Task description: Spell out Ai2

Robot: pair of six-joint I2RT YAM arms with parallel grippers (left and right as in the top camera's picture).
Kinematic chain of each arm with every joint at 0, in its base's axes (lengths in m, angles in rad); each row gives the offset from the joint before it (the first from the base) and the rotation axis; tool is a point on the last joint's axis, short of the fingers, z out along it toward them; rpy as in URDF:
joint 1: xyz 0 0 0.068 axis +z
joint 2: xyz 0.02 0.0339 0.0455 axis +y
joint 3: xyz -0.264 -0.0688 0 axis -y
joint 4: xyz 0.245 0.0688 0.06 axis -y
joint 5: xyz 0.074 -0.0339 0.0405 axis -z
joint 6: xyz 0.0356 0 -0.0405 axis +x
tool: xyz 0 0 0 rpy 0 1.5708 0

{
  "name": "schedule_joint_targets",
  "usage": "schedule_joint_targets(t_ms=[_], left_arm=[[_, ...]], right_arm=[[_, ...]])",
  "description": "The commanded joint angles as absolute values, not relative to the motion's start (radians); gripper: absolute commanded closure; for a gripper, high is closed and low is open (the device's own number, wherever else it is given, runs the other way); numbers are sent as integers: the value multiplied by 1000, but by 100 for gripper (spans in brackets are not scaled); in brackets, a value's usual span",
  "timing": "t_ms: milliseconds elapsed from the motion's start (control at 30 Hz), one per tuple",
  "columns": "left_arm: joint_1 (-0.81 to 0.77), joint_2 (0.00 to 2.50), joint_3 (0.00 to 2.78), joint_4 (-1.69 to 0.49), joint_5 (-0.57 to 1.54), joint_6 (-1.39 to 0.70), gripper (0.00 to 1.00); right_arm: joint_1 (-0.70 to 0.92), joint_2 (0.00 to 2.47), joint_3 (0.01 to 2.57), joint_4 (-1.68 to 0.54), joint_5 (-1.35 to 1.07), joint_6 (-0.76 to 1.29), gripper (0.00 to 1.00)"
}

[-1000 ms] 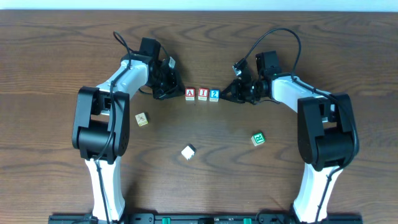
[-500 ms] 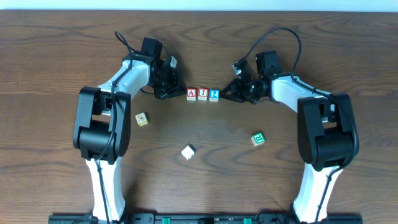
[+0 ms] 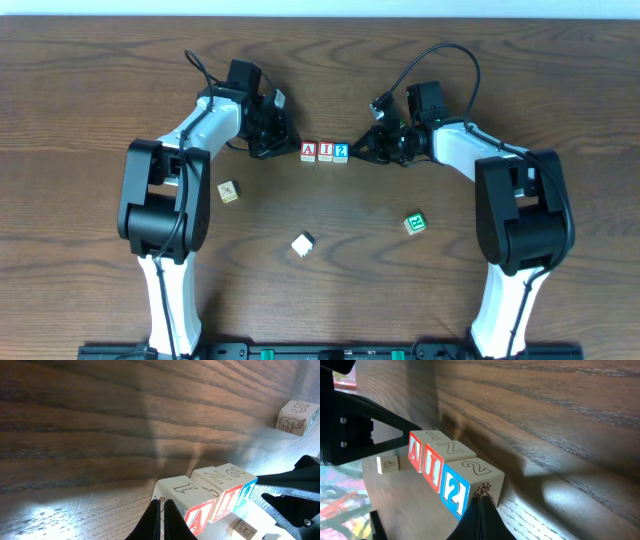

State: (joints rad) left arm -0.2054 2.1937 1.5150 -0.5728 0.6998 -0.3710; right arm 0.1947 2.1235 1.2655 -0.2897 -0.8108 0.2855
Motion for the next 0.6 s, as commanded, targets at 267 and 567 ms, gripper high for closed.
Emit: schedule_joint_targets(t_ms=[267,567], left_arm=[[-226,2186,1514,-571,707,-390,94],[-194,2181,1518,-600,694,-369,94]], right_arm=[[204,2132,1261,-286,-816,300,99],[175,2132,1266,-334,-815,281,99]])
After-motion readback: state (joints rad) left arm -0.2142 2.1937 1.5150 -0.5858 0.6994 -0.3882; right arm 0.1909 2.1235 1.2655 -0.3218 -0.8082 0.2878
